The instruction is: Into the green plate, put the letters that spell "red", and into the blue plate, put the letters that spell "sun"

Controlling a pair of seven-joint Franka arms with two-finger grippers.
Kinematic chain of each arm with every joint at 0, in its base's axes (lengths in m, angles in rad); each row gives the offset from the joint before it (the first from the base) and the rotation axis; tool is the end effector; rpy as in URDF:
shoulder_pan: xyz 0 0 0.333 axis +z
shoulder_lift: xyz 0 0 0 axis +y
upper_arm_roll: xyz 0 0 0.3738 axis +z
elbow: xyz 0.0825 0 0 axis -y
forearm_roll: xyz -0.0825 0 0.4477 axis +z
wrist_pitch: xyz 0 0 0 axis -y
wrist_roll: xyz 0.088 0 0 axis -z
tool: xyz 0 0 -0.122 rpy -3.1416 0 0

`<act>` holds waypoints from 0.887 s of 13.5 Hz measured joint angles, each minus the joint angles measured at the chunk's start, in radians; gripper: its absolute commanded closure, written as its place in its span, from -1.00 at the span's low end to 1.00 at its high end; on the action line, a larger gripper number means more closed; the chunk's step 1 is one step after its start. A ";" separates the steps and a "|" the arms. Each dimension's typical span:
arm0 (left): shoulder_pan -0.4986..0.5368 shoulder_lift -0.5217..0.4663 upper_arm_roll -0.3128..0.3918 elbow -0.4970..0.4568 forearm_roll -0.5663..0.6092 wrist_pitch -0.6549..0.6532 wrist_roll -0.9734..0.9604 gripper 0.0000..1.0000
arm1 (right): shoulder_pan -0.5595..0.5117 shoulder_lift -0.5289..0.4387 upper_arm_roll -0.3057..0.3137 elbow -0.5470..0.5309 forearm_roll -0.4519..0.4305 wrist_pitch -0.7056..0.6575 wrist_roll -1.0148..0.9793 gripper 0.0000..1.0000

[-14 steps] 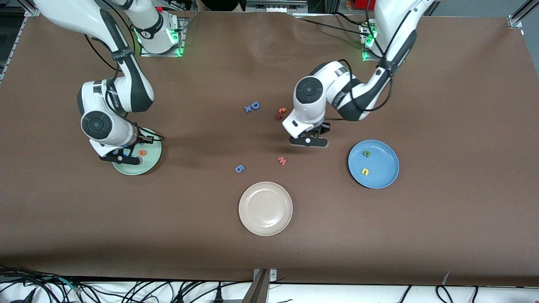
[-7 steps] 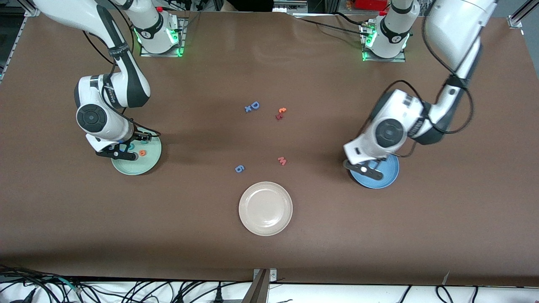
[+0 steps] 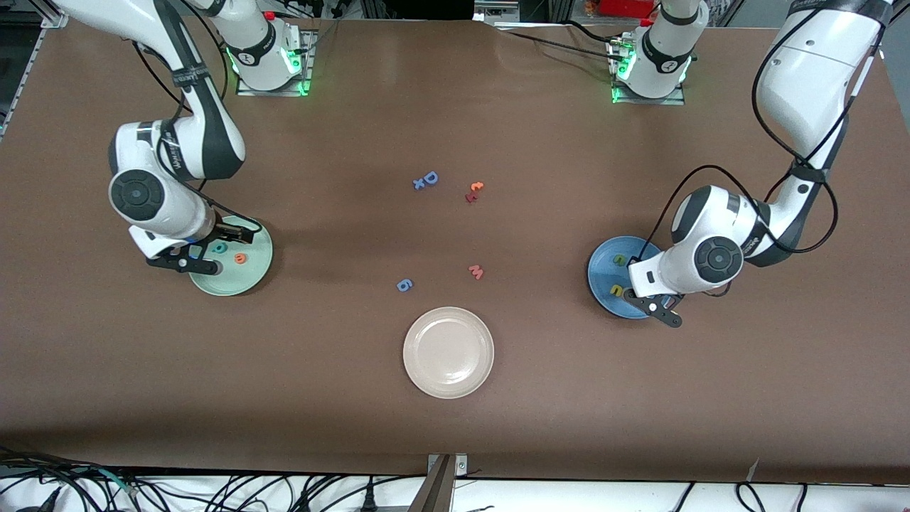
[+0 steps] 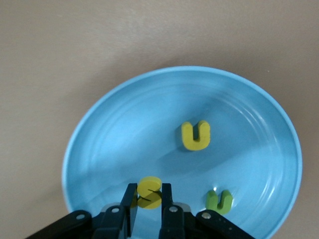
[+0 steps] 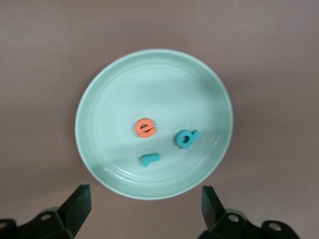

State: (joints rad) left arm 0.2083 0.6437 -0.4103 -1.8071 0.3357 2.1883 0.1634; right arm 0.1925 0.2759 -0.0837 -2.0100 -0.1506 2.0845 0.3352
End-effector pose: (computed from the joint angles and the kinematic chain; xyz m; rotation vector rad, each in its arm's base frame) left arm 0.6932 -0.1095 0.1803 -3.0072 0.8302 0.2972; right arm 0.6328 0.0609 0.3031 2.9379 -0.2033 -0.2423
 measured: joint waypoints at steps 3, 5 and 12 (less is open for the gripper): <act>0.000 0.006 -0.002 0.000 0.000 0.004 0.000 -1.00 | 0.006 -0.013 0.003 0.159 0.060 -0.196 -0.006 -0.98; 0.001 -0.001 -0.003 0.006 0.000 -0.011 0.000 -1.00 | 0.009 -0.014 0.006 0.276 0.083 -0.325 -0.008 -0.98; -0.003 -0.267 -0.088 0.043 -0.087 -0.303 -0.032 -1.00 | 0.006 -0.014 -0.008 0.467 0.127 -0.455 -0.178 -0.99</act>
State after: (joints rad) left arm 0.2057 0.3765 -0.4982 -1.7637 0.2489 1.8852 0.1310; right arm 0.1988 0.2617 -0.0921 -1.5432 -0.0233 1.6292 0.1576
